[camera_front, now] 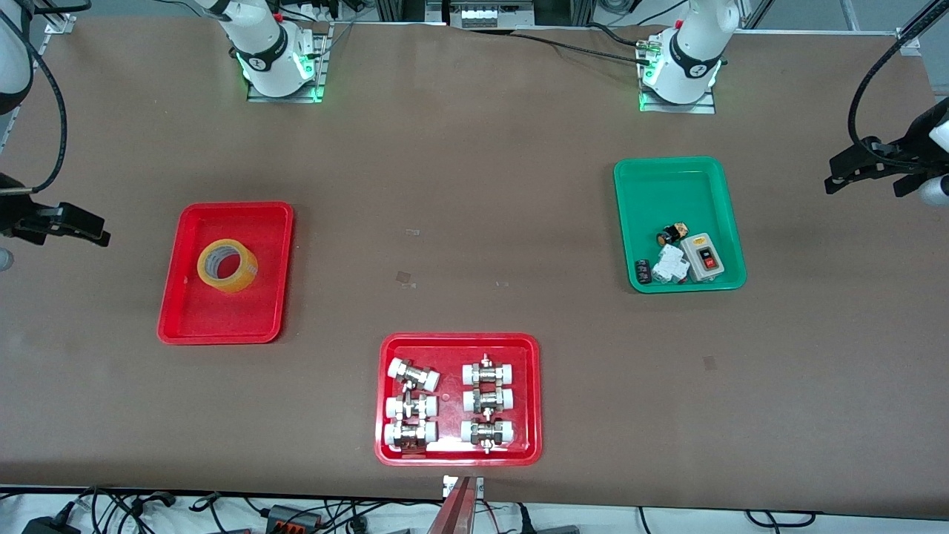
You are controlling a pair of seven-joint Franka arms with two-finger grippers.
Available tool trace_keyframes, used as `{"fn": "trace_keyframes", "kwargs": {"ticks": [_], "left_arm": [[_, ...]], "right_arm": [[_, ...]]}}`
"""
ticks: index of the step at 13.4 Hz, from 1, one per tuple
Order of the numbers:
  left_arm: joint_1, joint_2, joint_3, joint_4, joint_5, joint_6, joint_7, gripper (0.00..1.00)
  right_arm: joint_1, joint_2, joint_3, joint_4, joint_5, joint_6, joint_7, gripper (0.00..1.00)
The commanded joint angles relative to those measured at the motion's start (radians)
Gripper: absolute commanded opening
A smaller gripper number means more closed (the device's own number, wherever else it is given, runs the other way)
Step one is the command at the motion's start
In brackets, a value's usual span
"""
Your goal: Left arm passes tape to right arm into tray
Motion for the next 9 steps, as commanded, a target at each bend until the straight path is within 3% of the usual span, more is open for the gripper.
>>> {"fn": "trace_keyframes", "kwargs": {"ticks": [1,5,9], "left_arm": [[0.004,0.0,0.004,0.003,-0.013,0.009,0.014,1.0],[0.004,0.0,0.002,0.002,-0.015,0.007,0.014,1.0],[0.002,0.0,0.002,0.002,-0.015,0.007,0.013,1.0]], "right_arm": [[0.001,-0.081,0.005,-0.105,0.001,0.049,0.018,1.0],[0.0,-0.144,0.005,-0.226,-0.001,0.145,-0.011,1.0],[0.0,-0.163,0.005,-0.177,0.01,0.045,-0.005,1.0]]}}
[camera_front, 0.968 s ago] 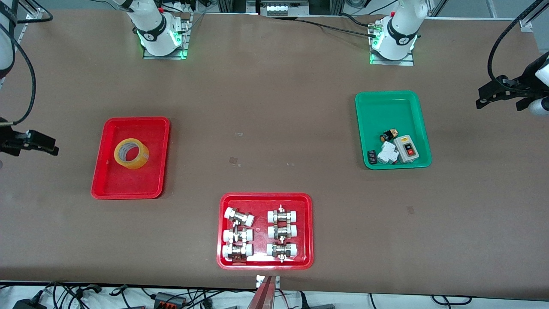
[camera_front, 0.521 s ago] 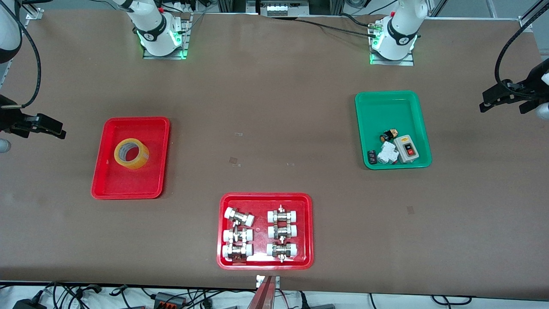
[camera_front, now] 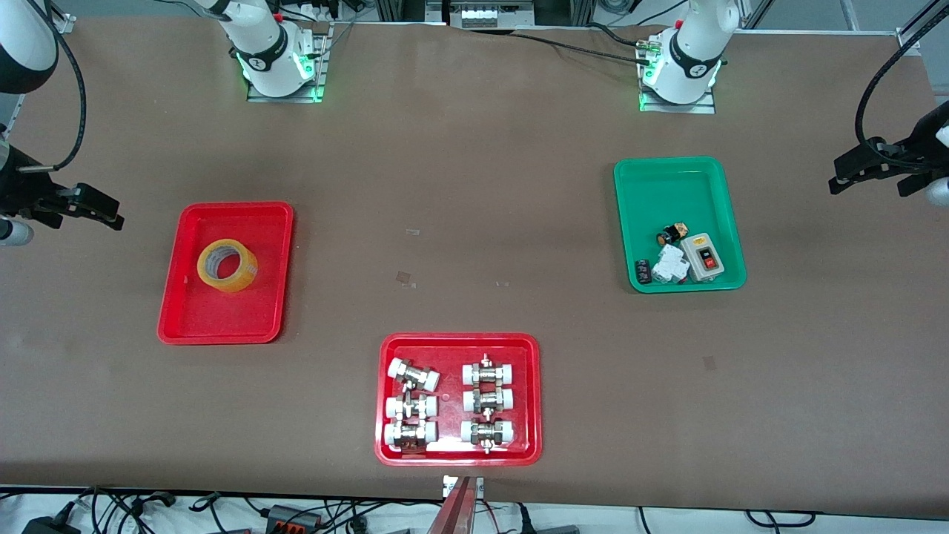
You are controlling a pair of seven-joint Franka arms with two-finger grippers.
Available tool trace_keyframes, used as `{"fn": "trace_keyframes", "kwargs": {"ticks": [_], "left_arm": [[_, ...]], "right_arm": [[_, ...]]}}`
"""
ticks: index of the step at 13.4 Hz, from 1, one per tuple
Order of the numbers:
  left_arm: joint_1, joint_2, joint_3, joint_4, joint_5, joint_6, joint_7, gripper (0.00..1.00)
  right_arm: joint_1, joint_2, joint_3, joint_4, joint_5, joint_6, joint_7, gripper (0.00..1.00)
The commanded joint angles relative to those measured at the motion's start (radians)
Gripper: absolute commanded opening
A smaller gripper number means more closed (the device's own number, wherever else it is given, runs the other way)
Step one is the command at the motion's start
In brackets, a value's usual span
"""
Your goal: Left arm passes tape to right arm into tray
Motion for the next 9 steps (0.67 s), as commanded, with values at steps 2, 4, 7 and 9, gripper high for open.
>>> {"fn": "trace_keyframes", "kwargs": {"ticks": [2,4,7,9], "left_arm": [[0.003,0.0,0.001,0.0,-0.014,0.007,0.013,1.0],[0.003,0.001,0.001,0.0,-0.014,0.006,0.013,1.0],[0.004,0.001,0.001,0.0,-0.014,0.005,0.014,1.0],[0.005,0.001,0.001,0.0,-0.014,0.005,0.014,1.0]], "right_arm": [[0.0,-0.052,0.002,0.004,0.01,-0.066,-0.007,1.0],[0.007,-0.051,0.005,-0.002,0.005,-0.06,-0.007,1.0],[0.024,-0.049,0.003,-0.006,0.001,-0.065,0.004,1.0],[0.024,-0.049,0.003,-0.006,0.001,-0.063,0.008,1.0]]}}
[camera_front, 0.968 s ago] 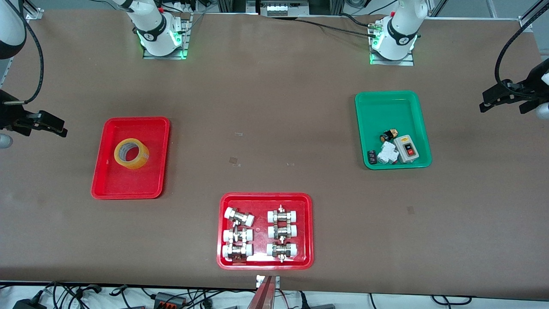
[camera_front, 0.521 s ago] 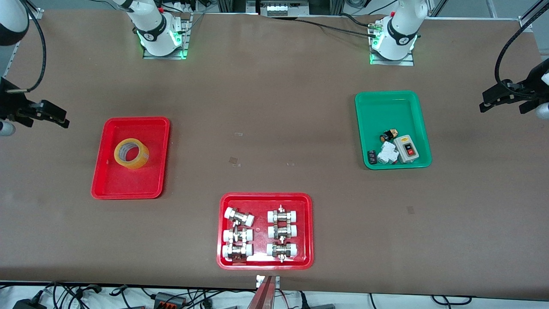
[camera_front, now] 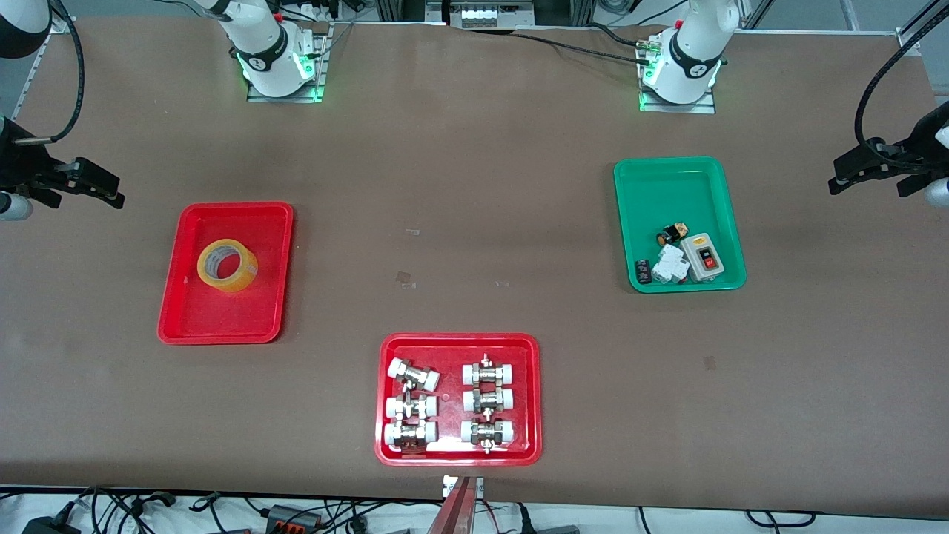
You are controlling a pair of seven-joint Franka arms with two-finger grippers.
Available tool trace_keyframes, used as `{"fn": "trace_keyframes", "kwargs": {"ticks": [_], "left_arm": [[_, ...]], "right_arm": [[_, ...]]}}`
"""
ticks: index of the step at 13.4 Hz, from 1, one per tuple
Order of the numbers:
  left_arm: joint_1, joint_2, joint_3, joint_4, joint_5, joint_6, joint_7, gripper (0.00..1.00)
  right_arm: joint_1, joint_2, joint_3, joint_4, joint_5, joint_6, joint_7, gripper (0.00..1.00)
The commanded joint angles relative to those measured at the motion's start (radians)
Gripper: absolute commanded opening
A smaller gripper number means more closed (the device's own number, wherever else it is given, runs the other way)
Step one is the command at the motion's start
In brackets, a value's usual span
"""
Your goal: Left arm passes tape to right arm into tray
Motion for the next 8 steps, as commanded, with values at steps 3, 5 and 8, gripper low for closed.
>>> {"fn": "trace_keyframes", "kwargs": {"ticks": [3,5,8], "left_arm": [[0.004,-0.002,0.001,-0.001,-0.014,0.006,0.014,1.0],[0.004,-0.002,0.001,-0.003,-0.014,0.002,0.014,1.0],[0.004,-0.002,0.001,-0.003,-0.014,0.002,0.014,1.0]], "right_arm": [[0.006,-0.01,-0.005,-0.004,0.005,-0.001,0.039,1.0],[0.006,-0.01,-0.005,-0.004,0.005,-0.01,0.039,1.0],[0.006,-0.012,-0.005,-0.004,0.01,-0.024,0.039,1.0]]}}
